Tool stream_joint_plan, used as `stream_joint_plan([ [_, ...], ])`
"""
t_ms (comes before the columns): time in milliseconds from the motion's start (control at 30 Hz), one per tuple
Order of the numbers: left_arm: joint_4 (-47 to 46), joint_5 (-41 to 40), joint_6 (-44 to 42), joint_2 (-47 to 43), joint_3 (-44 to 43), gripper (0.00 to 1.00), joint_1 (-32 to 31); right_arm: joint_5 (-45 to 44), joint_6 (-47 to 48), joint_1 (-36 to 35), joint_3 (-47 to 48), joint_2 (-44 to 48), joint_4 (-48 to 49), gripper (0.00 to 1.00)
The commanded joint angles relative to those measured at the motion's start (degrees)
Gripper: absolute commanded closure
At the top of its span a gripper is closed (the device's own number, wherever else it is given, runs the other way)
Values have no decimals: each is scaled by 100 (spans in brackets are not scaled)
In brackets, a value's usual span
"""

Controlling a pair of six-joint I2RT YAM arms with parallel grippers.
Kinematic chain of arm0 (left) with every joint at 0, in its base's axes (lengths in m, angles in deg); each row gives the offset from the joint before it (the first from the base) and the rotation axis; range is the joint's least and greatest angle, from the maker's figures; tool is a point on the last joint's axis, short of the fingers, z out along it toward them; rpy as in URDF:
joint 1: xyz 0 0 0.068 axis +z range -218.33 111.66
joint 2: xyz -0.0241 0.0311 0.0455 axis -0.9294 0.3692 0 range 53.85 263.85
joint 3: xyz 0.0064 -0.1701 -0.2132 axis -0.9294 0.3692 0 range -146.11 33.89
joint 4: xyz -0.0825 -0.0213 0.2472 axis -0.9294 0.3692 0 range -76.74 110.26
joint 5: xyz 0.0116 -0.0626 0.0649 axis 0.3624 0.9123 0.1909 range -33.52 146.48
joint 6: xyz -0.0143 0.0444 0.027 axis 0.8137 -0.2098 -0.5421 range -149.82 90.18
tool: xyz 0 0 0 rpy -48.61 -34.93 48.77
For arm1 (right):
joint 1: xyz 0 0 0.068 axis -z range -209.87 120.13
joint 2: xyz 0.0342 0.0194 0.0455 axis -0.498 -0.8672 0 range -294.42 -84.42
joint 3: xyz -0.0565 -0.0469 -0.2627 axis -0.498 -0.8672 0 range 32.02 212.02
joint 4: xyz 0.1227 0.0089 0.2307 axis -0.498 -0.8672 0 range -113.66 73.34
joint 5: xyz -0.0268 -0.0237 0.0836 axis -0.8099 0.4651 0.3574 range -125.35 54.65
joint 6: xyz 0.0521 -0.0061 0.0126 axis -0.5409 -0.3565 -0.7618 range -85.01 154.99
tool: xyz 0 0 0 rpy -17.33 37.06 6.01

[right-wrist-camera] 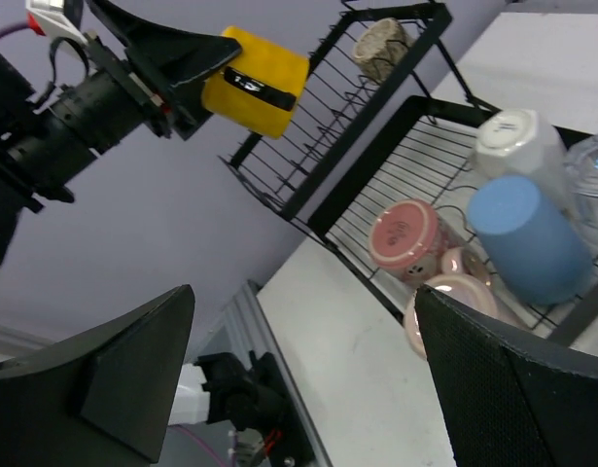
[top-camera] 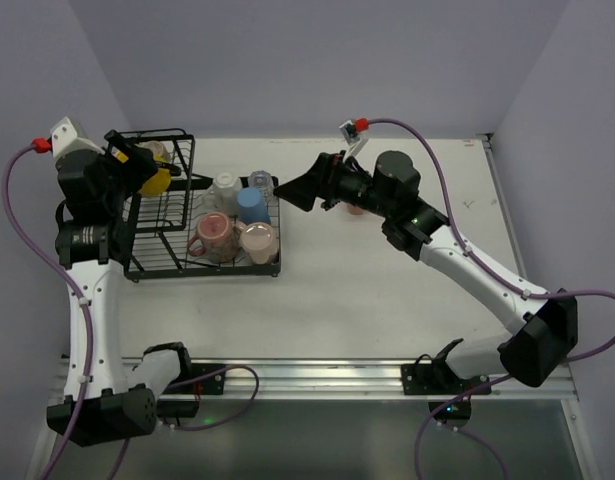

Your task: Unload the cups from the dish rack

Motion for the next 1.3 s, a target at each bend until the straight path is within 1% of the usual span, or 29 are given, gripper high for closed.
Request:
stream_joint_plan([
  [0,-997,400,70,-383,100,100,22,139,-556,-107,116,-42,889,3],
  [33,-1094,618,123,-454,222,100,22,148,-687,-107,81,-42,977,3],
  [67,-1208,1056,176,-524,293,100,22,130,-767,-107,19,-34,1126,3],
  [133,-1700,1611,387,-718,460,100,13,113,-959,-116,-68,-8,1267,3],
  [167,-1858,2110,483,-779,626,100,13,104,-1039,-107,-173,10,1442,4],
  [233,-2368,2622,808,-920,803,100,13,104,-1241,-107,-306,36,1627,5],
  [267,-2570,3103,923,-1008,1004,100,5,78,-1320,-107,-480,89,1855,7],
  [300,-3059,3325,1202,-1061,1119,100,-4,51,-1391,-107,-587,116,1987,9],
  [333,-3255,3510,1344,-1131,1381,100,-22,51,-1565,-107,-701,142,2145,13],
  [367,-3484,3791,1624,-1262,1549,100,-48,42,-1654,-107,-885,160,2417,13],
  [400,-3877,3907,1740,-1333,1672,100,-74,25,-1751,-107,-939,160,2506,13],
  [467,-4153,4170,2029,-1482,1998,100,-145,33,-1822,-116,-1027,125,2708,13],
  [500,-4467,4267,2118,-1527,2086,100,-180,42,-1857,-116,-1036,64,2770,13],
  [567,-4768,4478,2442,-1649,2376,100,-268,147,-1997,-125,-1027,-24,3007,14],
  [600,-5126,4540,2531,-1685,2464,100,-320,200,-2146,-125,-1027,-121,3121,14],
  [667,-5374,4610,2646,-1746,2640,100,-470,384,-2296,-194,-983,-226,3489,17],
  [900,-5753,4681,2673,-1896,2939,100,-988,420,-2507,-555,-930,-429,3939,17],
  [933,-5806,4681,2699,-1905,2991,100,-1198,437,-2534,-581,-930,-455,4018,17],
  [967,-5858,4699,2699,-1896,3001,100,-1269,412,-2551,-643,-922,-464,4123,17],
  [1000,-5833,4707,2682,-1896,3001,100,-1322,411,-2560,-669,-922,-464,4194,19],
  [1033,-5798,4716,2673,-1896,3001,100,-1375,411,-2586,-713,-904,-473,4282,25],
  [1100,-5771,4778,2673,-1896,3045,100,-1393,472,-2691,-748,-886,-525,4484,31],
  [1133,-5771,4778,2682,-1905,3106,100,-1402,516,-2744,-757,-860,-552,4581,35],
  [1167,-5771,4769,2690,-1931,3132,100,-1410,560,-2814,-766,-799,-648,4747,37],
  [1233,-5762,4769,2673,-1949,3176,100,-1411,710,-3034,-766,-737,-763,4976,44],
  [1267,-5736,4769,2655,-1966,3177,94,-1411,719,-3122,-766,-754,-815,5255,53],
])
